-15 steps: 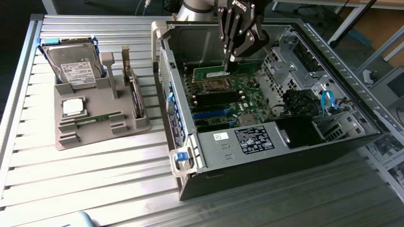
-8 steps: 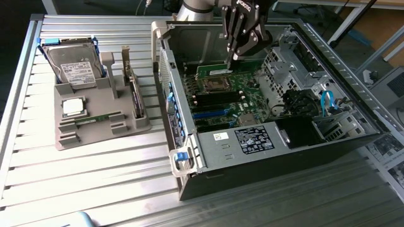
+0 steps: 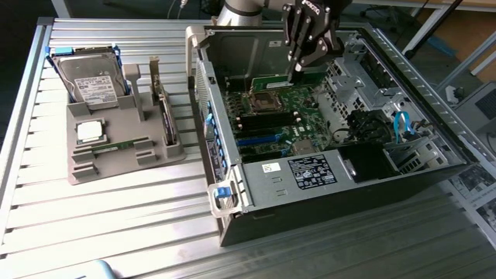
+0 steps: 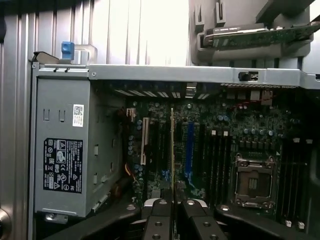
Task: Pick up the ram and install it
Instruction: 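Pick up the ram and move it above insertion slot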
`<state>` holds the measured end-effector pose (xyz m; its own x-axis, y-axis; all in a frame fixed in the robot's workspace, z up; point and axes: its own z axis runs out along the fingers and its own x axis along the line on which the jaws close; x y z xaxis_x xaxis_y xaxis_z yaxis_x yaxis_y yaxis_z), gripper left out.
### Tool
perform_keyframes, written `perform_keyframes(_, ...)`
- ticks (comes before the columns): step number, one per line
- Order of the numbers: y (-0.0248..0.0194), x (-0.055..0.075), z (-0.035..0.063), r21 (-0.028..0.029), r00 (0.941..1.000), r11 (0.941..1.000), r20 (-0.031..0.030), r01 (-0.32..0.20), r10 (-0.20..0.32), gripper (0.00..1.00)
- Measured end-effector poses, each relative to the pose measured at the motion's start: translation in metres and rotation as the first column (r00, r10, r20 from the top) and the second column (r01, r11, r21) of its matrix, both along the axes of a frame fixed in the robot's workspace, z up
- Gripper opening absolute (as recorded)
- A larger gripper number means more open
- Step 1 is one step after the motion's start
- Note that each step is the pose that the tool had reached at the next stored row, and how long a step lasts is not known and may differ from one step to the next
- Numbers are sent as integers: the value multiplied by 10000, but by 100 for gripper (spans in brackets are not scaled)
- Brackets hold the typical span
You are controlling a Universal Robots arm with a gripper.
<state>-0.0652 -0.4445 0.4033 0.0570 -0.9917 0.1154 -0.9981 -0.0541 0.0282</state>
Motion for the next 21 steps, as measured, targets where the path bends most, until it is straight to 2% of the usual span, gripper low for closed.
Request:
perform_keyframes(3, 0, 68, -2, 170, 10000, 9999, 1, 9, -9, 13)
perform_keyframes(8, 0, 175, -3, 407, 10000, 9992, 0, 21, -21, 13)
perform_keyframes(21, 0, 467, -10, 803, 10000, 9968, -2, 42, -43, 13)
